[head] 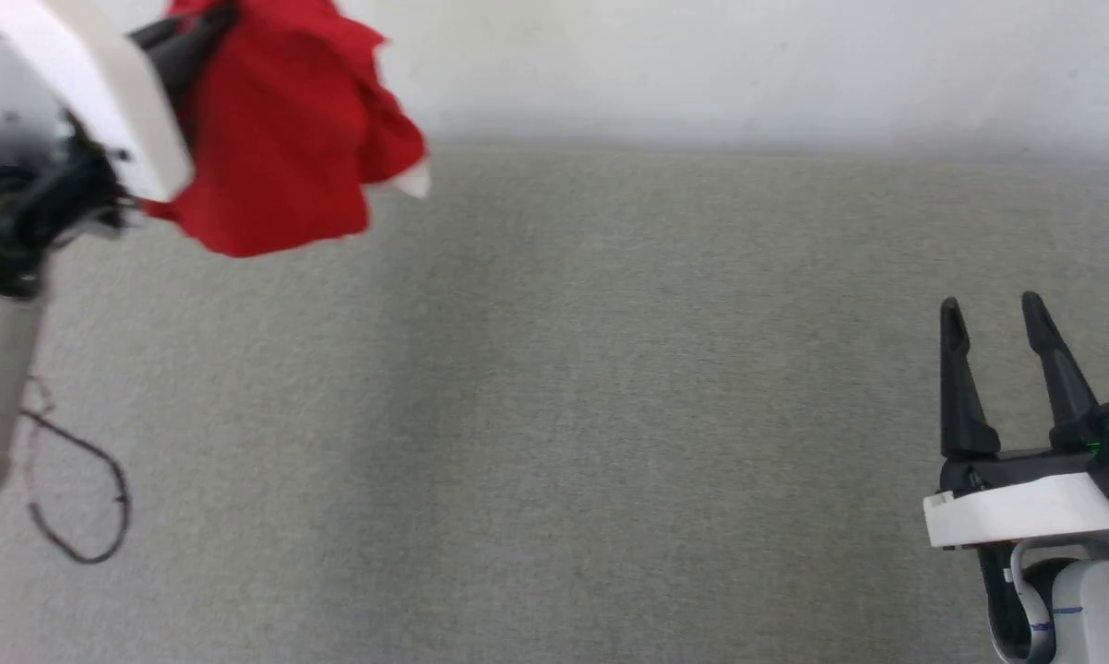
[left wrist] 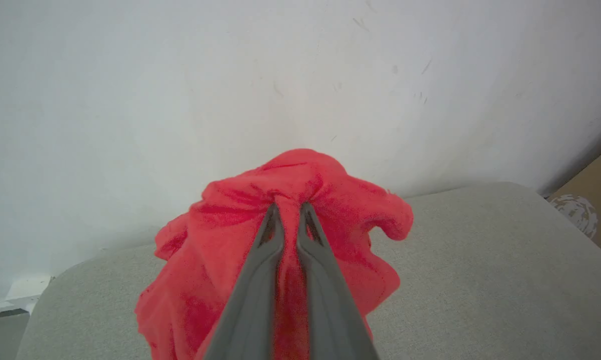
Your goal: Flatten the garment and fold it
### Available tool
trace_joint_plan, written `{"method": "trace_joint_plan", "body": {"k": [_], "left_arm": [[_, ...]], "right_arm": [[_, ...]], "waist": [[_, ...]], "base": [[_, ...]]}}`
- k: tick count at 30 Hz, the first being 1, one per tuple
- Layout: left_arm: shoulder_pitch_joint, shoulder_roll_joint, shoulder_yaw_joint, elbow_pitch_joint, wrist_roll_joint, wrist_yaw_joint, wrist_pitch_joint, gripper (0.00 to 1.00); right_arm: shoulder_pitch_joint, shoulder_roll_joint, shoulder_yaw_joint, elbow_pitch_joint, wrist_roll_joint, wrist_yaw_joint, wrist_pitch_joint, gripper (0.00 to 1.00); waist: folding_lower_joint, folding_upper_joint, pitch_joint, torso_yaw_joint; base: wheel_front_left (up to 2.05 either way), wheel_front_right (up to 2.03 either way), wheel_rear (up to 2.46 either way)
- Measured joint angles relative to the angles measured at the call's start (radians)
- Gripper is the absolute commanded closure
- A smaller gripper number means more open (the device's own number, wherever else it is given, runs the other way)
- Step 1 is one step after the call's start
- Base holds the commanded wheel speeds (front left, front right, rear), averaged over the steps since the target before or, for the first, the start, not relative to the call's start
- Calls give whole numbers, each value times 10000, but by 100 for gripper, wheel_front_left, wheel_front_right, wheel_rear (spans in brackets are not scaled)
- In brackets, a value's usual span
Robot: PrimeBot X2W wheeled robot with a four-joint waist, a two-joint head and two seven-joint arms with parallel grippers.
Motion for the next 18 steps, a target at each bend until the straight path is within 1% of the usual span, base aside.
{"method": "trace_joint_plan", "body": {"k": [8,12,16,18], "left_arm": [[43,-1007,-761,-1421,-194,0,332,100],[300,-1672,-1200,-1900,-384,-6,318,100],[733,-2148,-1847,-2132,-198,-92,29,100],[914,-2330,-2380,-2167,228,-198,-213,100]], "right_arm": [[37,0,-314,-123,-2,0,-58,0],[109,-2,-412,-144,0,0,-73,0],[177,-2,-437,-150,50,0,-75,0],[193,-2,-441,-132,77,0,-81,0]], "waist": [[1,1,-199,-708],[1,1,-238,-1018],[0,1,-242,-1270],[1,0,-238,-1355]], "base": [[0,0,0],[0,0,0],[0,0,0],[0,0,0]]}}
